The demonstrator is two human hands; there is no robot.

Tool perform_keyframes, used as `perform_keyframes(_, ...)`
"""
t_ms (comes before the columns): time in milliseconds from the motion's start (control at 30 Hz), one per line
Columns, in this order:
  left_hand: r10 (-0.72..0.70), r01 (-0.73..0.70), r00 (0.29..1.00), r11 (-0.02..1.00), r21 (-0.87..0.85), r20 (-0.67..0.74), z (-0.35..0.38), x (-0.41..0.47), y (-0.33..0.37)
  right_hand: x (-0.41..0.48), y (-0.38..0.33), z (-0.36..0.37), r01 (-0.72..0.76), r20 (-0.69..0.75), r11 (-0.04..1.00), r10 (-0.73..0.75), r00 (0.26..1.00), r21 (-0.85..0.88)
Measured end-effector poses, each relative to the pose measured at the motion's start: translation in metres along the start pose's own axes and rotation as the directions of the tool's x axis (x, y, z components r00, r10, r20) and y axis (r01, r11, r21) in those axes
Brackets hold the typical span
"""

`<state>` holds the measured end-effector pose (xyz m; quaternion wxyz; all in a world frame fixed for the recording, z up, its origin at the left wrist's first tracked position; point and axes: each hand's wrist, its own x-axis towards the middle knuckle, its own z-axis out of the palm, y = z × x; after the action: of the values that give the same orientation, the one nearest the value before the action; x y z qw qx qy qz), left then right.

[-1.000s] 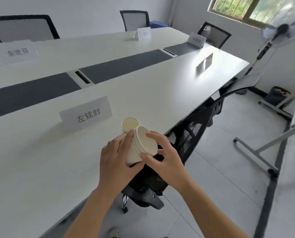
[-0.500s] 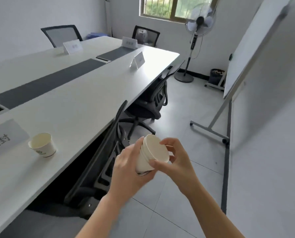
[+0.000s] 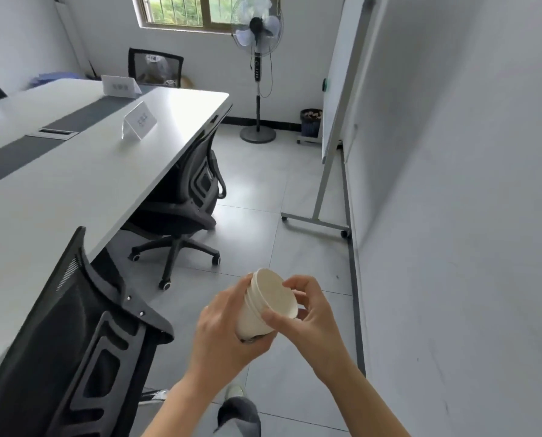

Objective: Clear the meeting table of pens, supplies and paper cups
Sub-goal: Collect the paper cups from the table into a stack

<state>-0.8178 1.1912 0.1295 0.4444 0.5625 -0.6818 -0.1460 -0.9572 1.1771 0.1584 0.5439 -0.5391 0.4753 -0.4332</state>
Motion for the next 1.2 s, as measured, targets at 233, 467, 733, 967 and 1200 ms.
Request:
perform_keyframes(233, -0.019, 0.02, 0.999, 1.0, -0.02, 0.029, 0.053, 0.079, -0.028, 0.09, -0.003, -0.038, 0.008, -0.072, 0.998, -0.013, 0.997, -0.067)
perform_keyframes(467, 0.053, -0.049, 0.997, 0.996, -0.073, 0.053, 0.105, 0.19, -0.058, 0.203, -0.012, -0.074, -0.063, -0.09, 0.989, 0.051, 0.995, -0.131)
perform_keyframes(733, -0.051, 0.062, 0.993, 0.992, -0.106, 0.106, 0.152, 0.266, -0.1, 0.299, 0.001, -0.093, -0.127, -0.114, 0.989, 0.118, 0.986, -0.071)
perform_keyframes(967, -0.148, 0.147, 0.987, 0.989, 0.032, 0.057, 0.175, 0.341, -0.141, 0.403, 0.018, -0.098, -0.133, -0.021, 0.989, 0.132, 0.991, -0.058)
perform_keyframes(1200, -0.191, 0.198, 0.979, 0.974, 0.114, -0.068, 0.209, 0.46, -0.171, 0.547, 0.004, -0.124, -0.046, 0.15, 0.997, 0.055, 0.987, -0.065)
